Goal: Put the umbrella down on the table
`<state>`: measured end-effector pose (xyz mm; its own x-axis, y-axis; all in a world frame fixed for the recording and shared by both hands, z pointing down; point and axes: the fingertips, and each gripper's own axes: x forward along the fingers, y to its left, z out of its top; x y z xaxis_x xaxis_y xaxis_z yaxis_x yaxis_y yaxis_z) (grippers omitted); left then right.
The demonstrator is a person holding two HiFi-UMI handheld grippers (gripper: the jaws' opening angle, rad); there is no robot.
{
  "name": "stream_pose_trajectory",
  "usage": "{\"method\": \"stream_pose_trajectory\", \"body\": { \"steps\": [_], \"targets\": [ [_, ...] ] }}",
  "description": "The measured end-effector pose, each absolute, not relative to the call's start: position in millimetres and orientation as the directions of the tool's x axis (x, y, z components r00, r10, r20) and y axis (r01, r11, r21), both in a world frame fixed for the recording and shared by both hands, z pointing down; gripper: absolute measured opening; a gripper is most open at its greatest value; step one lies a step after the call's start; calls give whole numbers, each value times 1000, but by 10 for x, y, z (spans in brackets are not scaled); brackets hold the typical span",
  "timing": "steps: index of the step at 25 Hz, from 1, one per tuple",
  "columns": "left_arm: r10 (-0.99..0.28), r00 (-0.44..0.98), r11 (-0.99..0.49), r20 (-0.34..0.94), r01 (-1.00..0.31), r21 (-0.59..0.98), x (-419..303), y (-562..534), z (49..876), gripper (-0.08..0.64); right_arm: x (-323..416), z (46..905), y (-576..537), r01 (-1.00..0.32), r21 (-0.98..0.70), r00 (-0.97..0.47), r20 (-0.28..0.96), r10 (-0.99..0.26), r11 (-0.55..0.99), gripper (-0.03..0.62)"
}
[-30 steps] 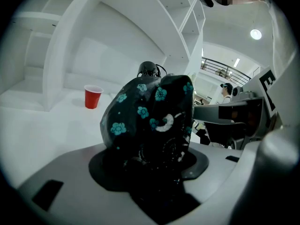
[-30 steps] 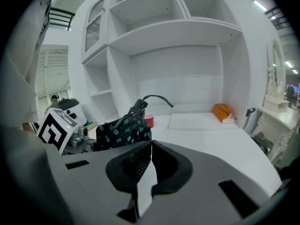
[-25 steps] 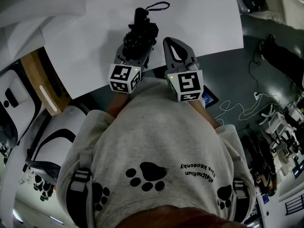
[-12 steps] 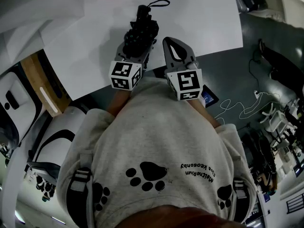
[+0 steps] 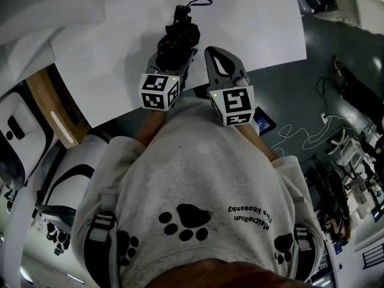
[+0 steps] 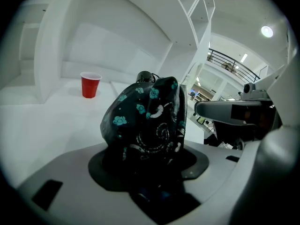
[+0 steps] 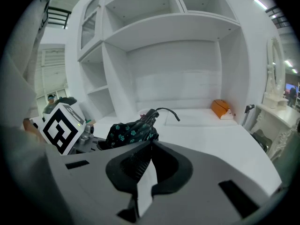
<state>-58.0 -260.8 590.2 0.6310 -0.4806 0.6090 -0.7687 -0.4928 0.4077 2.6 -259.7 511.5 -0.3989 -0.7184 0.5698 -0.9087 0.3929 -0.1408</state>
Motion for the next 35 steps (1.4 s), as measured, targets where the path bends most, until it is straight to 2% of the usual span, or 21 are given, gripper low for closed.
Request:
{"method": "stream_pose_trajectory", "body": {
  "steps": [20,35],
  "targets": [
    [-403,596,-429,695,-793,432,-563,-2596,6157,252,19,5456,-2467,-899,-190,-416,650,-637,393,32],
    [-349,564,-368,748,-817,444,-560,-2600,6310,255,-24,5740,-2341,-876,-252,-454,719,-527,411,32]
  ]
}}
